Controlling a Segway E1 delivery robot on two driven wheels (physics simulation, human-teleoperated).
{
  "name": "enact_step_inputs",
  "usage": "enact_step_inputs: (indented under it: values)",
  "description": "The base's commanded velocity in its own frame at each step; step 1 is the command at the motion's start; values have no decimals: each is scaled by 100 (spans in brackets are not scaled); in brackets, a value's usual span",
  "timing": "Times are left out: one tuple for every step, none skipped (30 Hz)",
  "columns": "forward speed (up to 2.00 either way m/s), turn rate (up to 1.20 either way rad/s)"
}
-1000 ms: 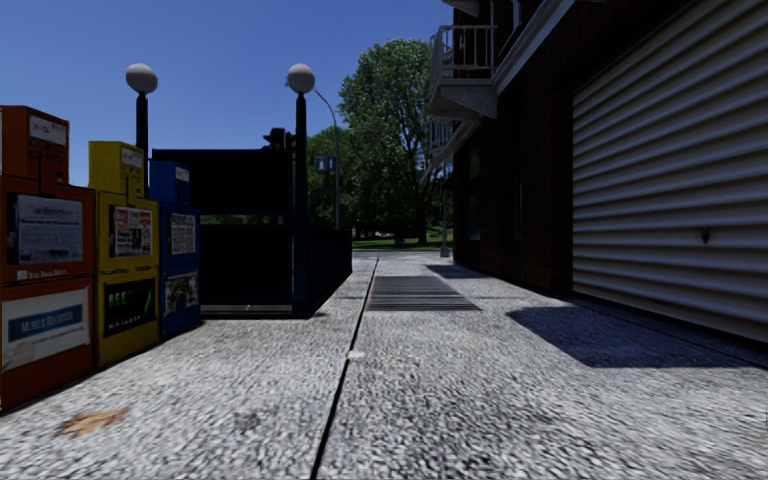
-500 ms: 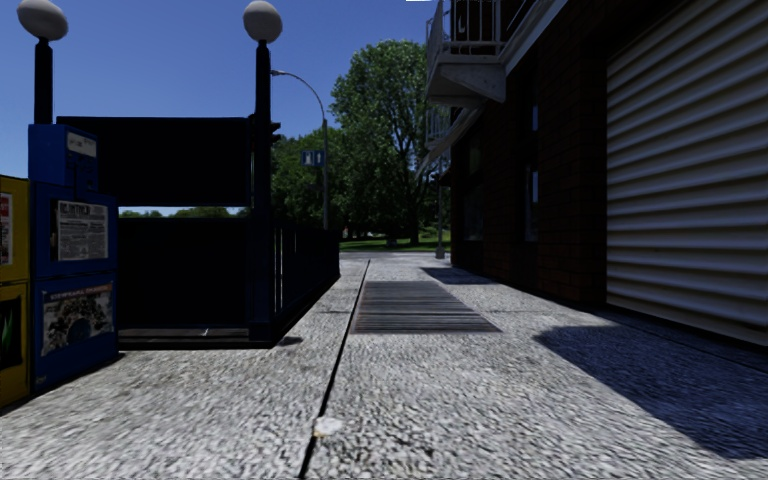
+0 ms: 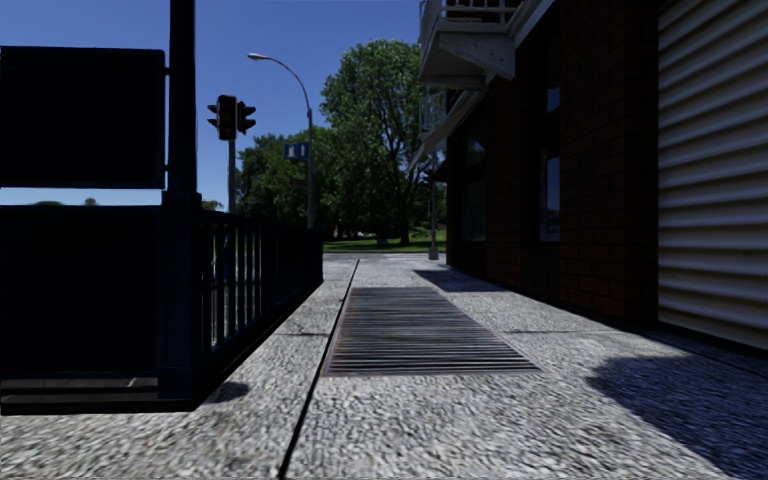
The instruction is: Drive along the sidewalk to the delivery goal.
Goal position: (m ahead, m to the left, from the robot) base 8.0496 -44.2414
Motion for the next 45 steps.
enact_step_inputs:
  values:
    - [200, -22]
    - [200, -22]
    - [200, -22]
    - [200, -22]
    - [200, -22]
    - [200, -22]
    - [200, -22]
    - [200, -22]
    - [200, -22]
    - [200, -22]
    - [200, -3]
    - [200, 0]
    - [200, 0]
    - [200, 0]
    - [200, 0]
    - [200, 0]
    - [200, 0]
    - [200, 0]
    - [200, 0]
    - [200, 0]
    - [200, 0]
    - [200, 0]
    - [200, 0]
    - [200, 0]
    - [200, 0]
    - [200, 0]
    - [200, 0]
    - [200, 0]
    - [200, 0]
    - [200, 0]
    - [200, 0]
    - [200, 0]
    - [200, 0]
    - [200, 0]
    - [200, 0]
    - [200, 0]
    - [200, 0]
    - [200, 0]
    - [200, 0]
    - [200, 0]
    - [200, 0]
    - [200, 0]
    - [200, 0]
    - [200, 0]
    - [200, 0]
